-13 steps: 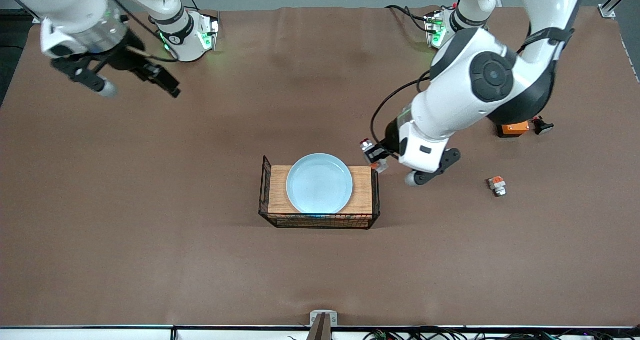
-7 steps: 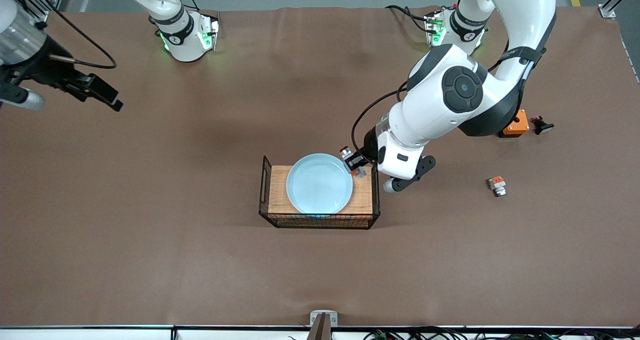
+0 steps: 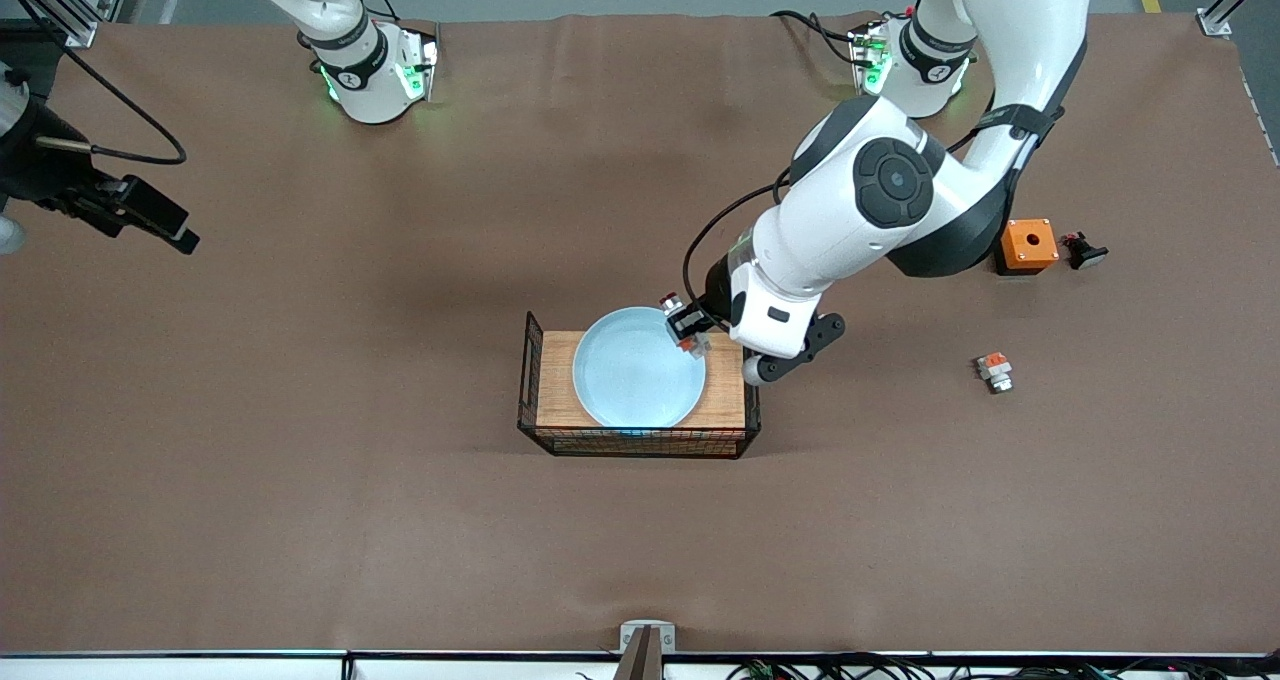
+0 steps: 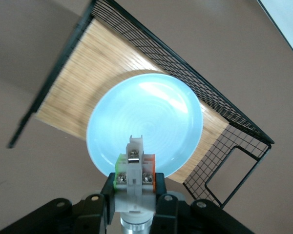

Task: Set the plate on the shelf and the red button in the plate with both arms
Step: 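Carry the white button with the left gripper and lower it onto the plate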

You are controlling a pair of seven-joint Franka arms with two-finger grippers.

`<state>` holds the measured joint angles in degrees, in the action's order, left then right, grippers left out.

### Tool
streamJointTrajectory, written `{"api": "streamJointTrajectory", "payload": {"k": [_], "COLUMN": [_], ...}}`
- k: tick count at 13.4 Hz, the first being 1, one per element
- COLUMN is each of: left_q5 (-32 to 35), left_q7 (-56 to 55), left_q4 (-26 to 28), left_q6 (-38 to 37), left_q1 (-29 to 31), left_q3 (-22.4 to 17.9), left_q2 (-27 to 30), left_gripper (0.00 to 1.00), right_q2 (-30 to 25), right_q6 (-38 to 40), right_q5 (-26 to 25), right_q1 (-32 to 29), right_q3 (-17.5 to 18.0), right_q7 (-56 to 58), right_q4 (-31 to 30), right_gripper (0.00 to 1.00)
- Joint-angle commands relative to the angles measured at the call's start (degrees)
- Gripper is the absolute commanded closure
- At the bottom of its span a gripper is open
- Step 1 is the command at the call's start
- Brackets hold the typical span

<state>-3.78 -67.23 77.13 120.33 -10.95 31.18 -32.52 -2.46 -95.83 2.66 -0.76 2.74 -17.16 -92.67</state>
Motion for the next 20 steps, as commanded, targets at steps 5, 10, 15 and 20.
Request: {"api": "streamJointTrajectory", "payload": {"k": [5,10,15,20], "left_q5": [1.14,6.14,13.80,13.80], "left_q7": [-2.82,-2.82,-4.31,-5.01], "left_q4": [-1.01,-0.75,1.88,1.71], "left_q6": [6.30,7.28,6.23,-1.22], "left_q1": [-3.11,-4.69,-5.31,-7.06], "left_q3": [-0.50,-0.59,-0.50,-0.50], "left_q2": [-4.04,-7.02,-7.82,-7.29], "left_gripper": [1.00,1.00,0.96,0.69], "right_q2": [3.15,3.86,4.04,4.21], "right_q6": [1.08,1.34,1.08,0.82], "right_q5": [-2.04,-1.87,-1.87,-1.43], "right_q1": [-0.65,-0.39,-1.79,-3.81], "right_q3": [0.86,0.86,0.77,0.77], "right_q7": [5.82,5.21,5.91,6.61], "right_q4": [6.17,6.27,6.97,8.12], "right_gripper": [0.01,0.00,0.00,0.00]}}
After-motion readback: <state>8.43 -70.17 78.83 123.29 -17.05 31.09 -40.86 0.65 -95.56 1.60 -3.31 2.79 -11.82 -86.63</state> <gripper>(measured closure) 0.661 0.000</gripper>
